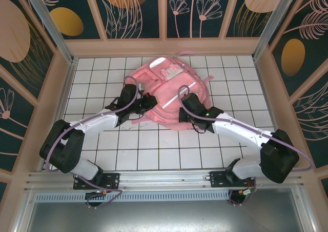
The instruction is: Pack books, pencil case, and school supplies into a backpack
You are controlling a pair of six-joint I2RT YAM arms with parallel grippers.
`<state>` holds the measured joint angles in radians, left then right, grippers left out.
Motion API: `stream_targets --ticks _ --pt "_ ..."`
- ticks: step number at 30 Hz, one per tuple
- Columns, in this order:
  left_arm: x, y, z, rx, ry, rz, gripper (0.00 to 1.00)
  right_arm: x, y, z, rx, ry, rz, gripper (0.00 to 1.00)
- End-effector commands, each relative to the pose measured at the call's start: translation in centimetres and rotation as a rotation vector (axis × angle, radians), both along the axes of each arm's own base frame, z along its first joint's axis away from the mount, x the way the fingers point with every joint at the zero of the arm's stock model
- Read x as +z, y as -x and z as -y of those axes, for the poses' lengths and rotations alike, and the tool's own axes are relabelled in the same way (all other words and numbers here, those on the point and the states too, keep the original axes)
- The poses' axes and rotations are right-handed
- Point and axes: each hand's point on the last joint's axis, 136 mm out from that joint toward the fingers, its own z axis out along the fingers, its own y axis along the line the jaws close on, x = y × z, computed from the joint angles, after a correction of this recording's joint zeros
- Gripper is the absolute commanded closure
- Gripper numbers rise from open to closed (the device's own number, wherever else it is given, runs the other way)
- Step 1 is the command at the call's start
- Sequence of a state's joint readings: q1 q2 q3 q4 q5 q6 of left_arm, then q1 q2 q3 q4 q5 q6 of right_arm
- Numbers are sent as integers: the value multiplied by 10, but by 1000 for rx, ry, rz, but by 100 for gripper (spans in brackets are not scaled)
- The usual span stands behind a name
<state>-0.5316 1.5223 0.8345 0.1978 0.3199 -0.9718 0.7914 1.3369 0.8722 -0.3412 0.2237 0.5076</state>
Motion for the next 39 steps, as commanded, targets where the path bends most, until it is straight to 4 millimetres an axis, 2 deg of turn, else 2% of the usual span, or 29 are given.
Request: stream_targets --ticks 1,4,7,10,12,15,20,22,29,35,39 --pt "-4 -39 -50 149 -153 61 100 -1 19 -22 118 -1 -25 100" --pt "-7 -40 -70 196 -176 39 77 2 37 -60 234 -87 -41 100" --pt "-1 -29 -83 225 -158 37 57 0 42 -89 279 -162 -63 100" --pt "4 -12 -98 277 -147 34 46 -1 40 -114 301 -215 -74 100" --pt "2 0 -106 304 -146 19 42 -2 36 -128 315 -227 -73 100" --pt "-2 19 -106 300 -77 -10 41 1 28 -141 320 -237 -63 100" --pt "-4 38 -85 220 102 -50 44 6 22 -150 338 -240 -44 100" --pt "-2 38 -78 191 130 -44 50 6 22 -149 338 -236 -44 100" --pt "-8 31 -67 148 160 -54 57 2 25 -145 334 -234 -55 100" --pt "-10 25 -61 129 156 -53 59 3 26 -143 327 -234 -53 100" --pt "-1 23 -53 86 198 -22 59 1 26 -141 318 -219 -57 100"
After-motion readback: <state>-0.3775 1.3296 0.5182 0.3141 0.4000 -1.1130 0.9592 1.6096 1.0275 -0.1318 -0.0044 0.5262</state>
